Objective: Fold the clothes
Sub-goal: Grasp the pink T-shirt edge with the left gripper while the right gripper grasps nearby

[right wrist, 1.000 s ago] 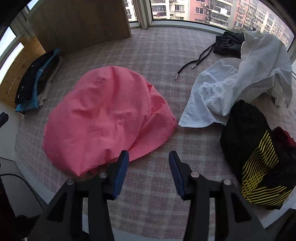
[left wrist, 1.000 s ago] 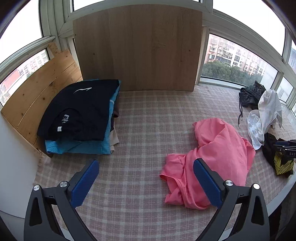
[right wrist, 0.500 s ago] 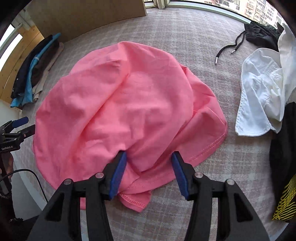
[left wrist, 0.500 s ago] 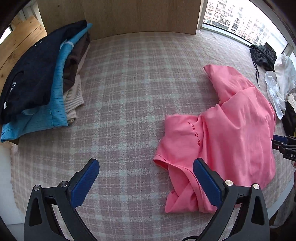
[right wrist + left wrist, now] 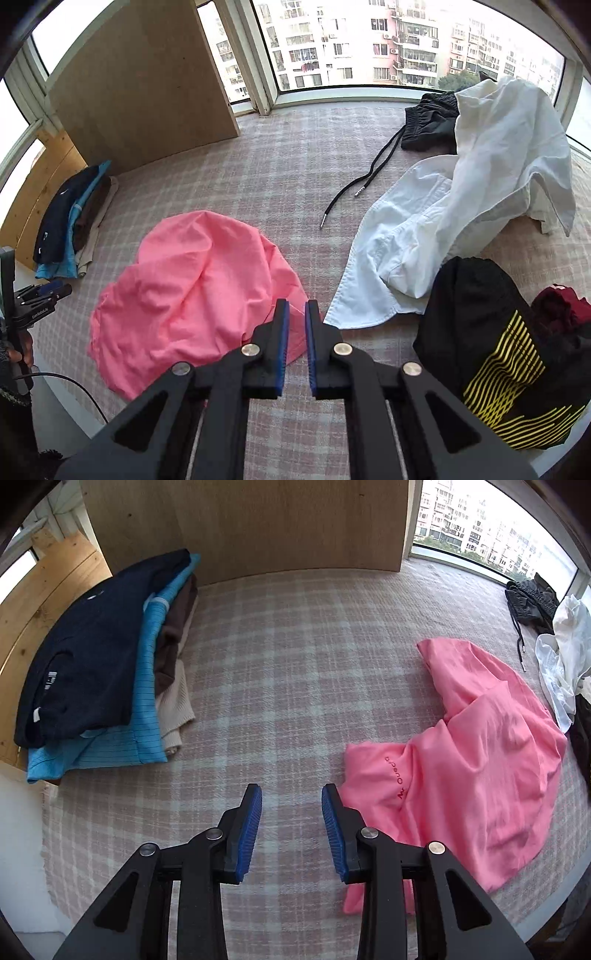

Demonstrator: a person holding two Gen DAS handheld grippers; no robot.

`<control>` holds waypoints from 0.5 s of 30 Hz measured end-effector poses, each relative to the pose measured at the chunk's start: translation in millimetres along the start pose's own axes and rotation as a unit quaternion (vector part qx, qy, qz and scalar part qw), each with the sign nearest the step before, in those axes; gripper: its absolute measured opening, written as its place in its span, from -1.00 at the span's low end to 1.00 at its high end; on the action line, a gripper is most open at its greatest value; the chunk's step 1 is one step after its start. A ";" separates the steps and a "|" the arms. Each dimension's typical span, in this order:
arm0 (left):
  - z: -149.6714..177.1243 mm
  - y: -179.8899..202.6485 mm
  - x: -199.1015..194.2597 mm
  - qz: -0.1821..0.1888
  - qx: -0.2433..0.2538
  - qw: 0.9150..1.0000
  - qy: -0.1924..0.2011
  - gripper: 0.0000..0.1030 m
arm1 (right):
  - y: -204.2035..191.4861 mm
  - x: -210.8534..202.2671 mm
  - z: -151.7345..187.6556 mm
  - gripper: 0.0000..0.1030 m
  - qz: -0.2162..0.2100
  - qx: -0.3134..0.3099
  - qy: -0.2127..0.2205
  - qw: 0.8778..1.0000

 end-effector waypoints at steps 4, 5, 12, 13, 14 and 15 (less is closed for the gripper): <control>-36.9 10.1 -11.4 0.054 0.019 0.998 0.004 0.33 | 5.4 26.8 22.5 0.22 -0.018 0.056 -0.030 0.998; -48.2 18.9 -13.3 0.075 0.026 0.997 0.007 0.43 | 5.6 33.4 28.0 0.22 -0.022 0.068 -0.035 0.997; -112.7 158.6 42.8 0.137 0.174 0.975 -0.027 0.50 | -7.2 64.3 44.3 0.22 -0.024 0.083 -0.046 0.995; -115.3 173.7 55.5 0.136 0.190 0.972 -0.039 0.50 | -9.9 66.2 45.4 0.22 -0.026 0.081 -0.047 0.995; -115.1 186.5 65.3 0.129 0.206 0.969 -0.050 0.50 | -12.7 68.2 46.5 0.22 -0.027 0.079 -0.047 0.995; -114.5 198.1 74.7 0.123 0.221 0.966 -0.060 0.50 | -15.7 70.3 47.9 0.22 -0.029 0.076 -0.048 0.996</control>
Point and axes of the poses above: each gripper's, at about its wrist camera, not at the fingertips, and x roughly the way its jaws point, y to its right, z to its underside, the point moved 9 cm from there along x, roughly the way its jaws point, and after that the axes turned 2 degrees about -x, right-handed, at the moved point
